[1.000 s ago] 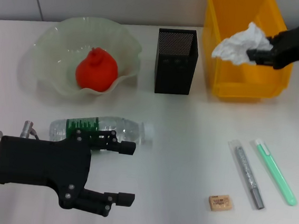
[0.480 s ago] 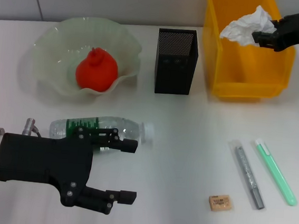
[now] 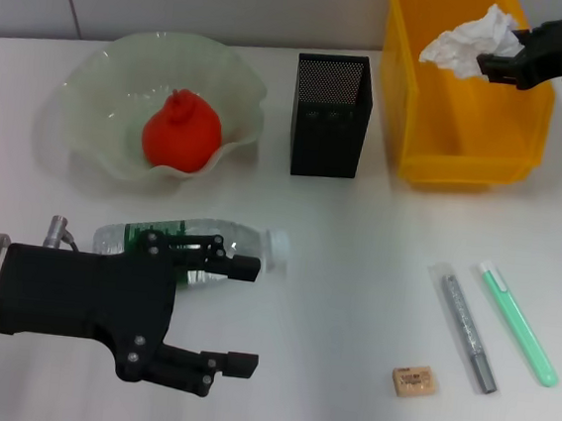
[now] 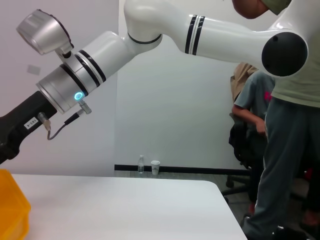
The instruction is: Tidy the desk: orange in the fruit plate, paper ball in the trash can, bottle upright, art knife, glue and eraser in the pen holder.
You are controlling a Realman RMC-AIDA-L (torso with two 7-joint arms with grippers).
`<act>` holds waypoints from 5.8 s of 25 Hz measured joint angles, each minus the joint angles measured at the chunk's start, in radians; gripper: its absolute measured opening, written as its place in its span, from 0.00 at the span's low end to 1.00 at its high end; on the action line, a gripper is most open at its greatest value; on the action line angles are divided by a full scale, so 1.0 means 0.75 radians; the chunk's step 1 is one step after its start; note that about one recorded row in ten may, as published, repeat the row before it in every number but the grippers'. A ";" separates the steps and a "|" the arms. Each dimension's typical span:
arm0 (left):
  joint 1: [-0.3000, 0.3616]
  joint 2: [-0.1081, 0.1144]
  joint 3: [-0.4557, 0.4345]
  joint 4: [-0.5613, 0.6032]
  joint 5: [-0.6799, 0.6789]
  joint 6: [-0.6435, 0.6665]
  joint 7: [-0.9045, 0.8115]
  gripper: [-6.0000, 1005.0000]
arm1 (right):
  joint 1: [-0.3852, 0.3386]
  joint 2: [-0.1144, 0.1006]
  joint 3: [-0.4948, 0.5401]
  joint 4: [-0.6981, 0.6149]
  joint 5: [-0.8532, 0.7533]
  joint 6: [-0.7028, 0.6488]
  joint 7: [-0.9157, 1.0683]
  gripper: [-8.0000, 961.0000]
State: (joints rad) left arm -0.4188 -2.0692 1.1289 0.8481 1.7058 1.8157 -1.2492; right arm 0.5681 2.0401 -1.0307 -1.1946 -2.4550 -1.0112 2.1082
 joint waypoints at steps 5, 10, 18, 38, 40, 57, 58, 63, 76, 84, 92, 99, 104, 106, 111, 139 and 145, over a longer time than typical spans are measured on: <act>-0.002 0.000 0.005 0.000 0.000 -0.003 0.000 0.83 | -0.001 0.003 0.003 0.005 0.003 0.009 -0.011 0.51; -0.004 0.000 0.006 0.000 0.000 -0.003 -0.003 0.83 | -0.002 0.005 0.004 0.003 0.008 0.010 -0.011 0.68; -0.004 -0.002 0.006 -0.001 0.000 -0.010 -0.002 0.83 | -0.135 0.040 0.006 -0.211 0.261 -0.130 -0.170 0.77; -0.004 -0.002 -0.010 -0.033 -0.036 -0.063 0.004 0.83 | -0.350 0.035 0.317 -0.248 0.882 -0.945 -0.630 0.76; -0.004 -0.002 -0.010 -0.036 -0.044 -0.093 -0.002 0.83 | -0.362 0.040 0.318 -0.245 0.883 -1.025 -0.674 0.76; -0.030 0.000 -0.012 -0.043 -0.110 -0.233 -0.051 0.83 | -0.464 0.042 0.367 -0.054 0.868 -1.251 -0.932 0.77; -0.030 0.000 -0.012 -0.043 -0.110 -0.233 -0.051 0.83 | -0.469 0.044 0.367 -0.050 0.865 -1.253 -0.940 0.77; -0.076 0.001 0.005 -0.037 -0.094 -0.282 -0.159 0.83 | -0.475 0.044 0.370 -0.028 0.853 -1.250 -0.944 0.77; -0.186 0.001 0.088 0.115 0.174 -0.559 -0.457 0.83 | -0.461 0.037 0.488 0.108 0.748 -1.237 -0.968 0.76; -0.230 -0.001 0.197 0.162 0.316 -0.568 -0.516 0.83 | -0.470 0.037 0.513 0.168 0.737 -1.229 -0.994 0.76; -0.259 -0.005 0.386 0.222 0.466 -0.704 -0.631 0.81 | -0.464 0.042 0.518 0.177 0.733 -1.230 -0.995 0.77; -0.281 -0.006 0.472 0.222 0.516 -0.841 -0.674 0.80 | -0.453 0.040 0.508 0.211 0.731 -1.231 -0.995 0.77; -0.314 -0.006 0.481 0.199 0.543 -0.872 -0.696 0.80 | -0.456 0.042 0.512 0.212 0.699 -1.233 -0.995 0.76; -0.329 -0.006 0.484 0.184 0.570 -0.881 -0.712 0.79 | -0.459 0.043 0.515 0.212 0.694 -1.232 -0.995 0.76; -0.360 -0.012 0.502 0.140 0.601 -0.891 -0.727 0.79 | -0.467 0.045 0.517 0.212 0.692 -1.231 -0.997 0.76; -0.360 -0.012 0.662 0.102 0.593 -1.011 -0.759 0.75 | -0.463 0.047 0.521 0.268 0.684 -1.228 -1.012 0.76; -0.363 -0.012 0.709 0.102 0.591 -1.042 -0.786 0.74 | -0.462 0.047 0.521 0.270 0.684 -1.225 -1.013 0.76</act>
State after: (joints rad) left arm -0.6909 -2.0785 1.6607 0.9249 2.1490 1.0345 -1.8387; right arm 0.2213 2.0755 -0.6396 -0.9918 -1.9421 -1.9298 1.3482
